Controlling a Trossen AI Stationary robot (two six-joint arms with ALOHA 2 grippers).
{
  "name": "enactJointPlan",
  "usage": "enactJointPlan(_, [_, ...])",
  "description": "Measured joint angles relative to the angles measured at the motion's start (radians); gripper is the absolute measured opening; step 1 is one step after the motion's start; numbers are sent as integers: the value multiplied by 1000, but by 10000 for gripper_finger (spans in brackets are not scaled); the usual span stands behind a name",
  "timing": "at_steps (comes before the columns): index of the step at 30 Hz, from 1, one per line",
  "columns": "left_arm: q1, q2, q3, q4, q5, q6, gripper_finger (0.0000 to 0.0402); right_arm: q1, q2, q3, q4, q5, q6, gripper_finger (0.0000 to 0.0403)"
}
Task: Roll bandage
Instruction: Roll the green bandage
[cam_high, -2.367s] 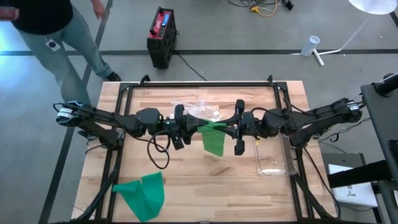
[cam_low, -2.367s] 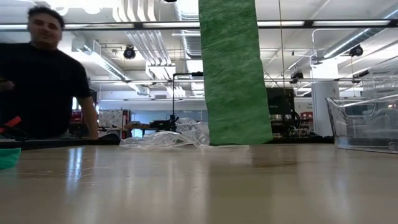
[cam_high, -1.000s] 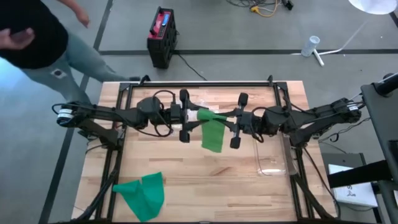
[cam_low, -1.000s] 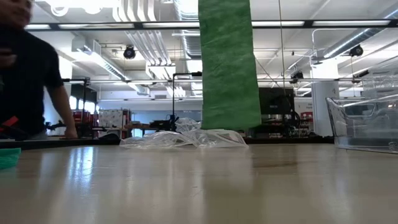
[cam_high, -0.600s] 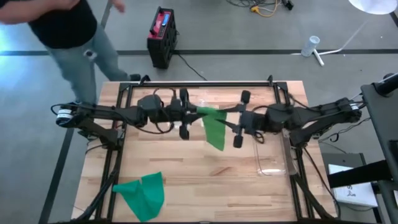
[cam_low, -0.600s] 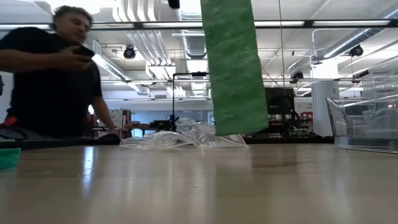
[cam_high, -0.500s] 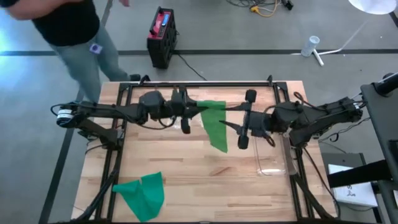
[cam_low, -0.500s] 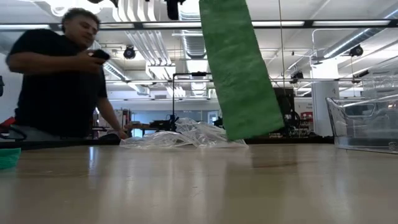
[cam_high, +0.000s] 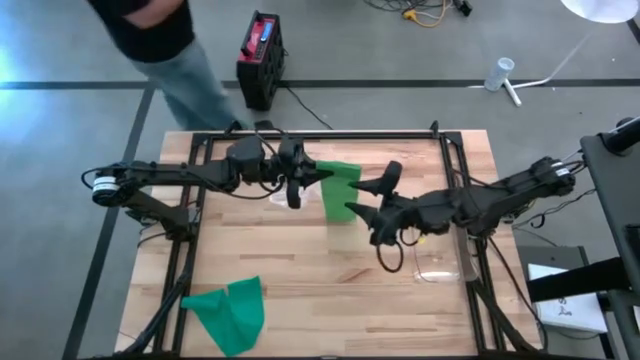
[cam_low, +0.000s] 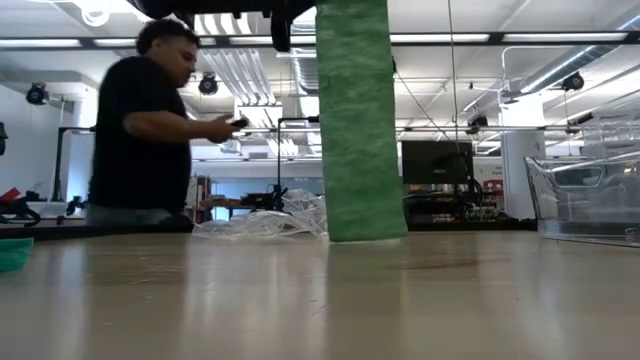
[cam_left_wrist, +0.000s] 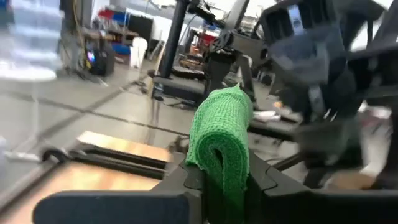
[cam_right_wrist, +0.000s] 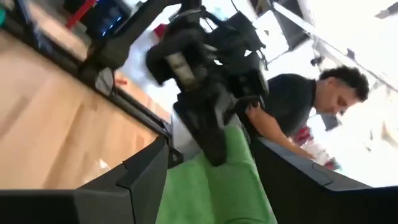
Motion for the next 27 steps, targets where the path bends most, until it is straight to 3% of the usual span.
enactJointPlan(6, [-48, 0, -2, -8, 2, 294, 31, -4, -39, -1, -49, -43, 234, 216])
enactJointPlan(11, [-101, -13, -5, -9, 0, 400, 33, 19, -90, -19, -80, -89, 307, 205])
enactJointPlan(19, [-162, -9, -5, -2, -148, 560, 32, 16, -71, -40, 30, -95, 457, 199])
enactJointPlan(27, [-239, -8, -5, -42, -203, 788, 27, 15, -38, -44, 5, 130, 428, 183])
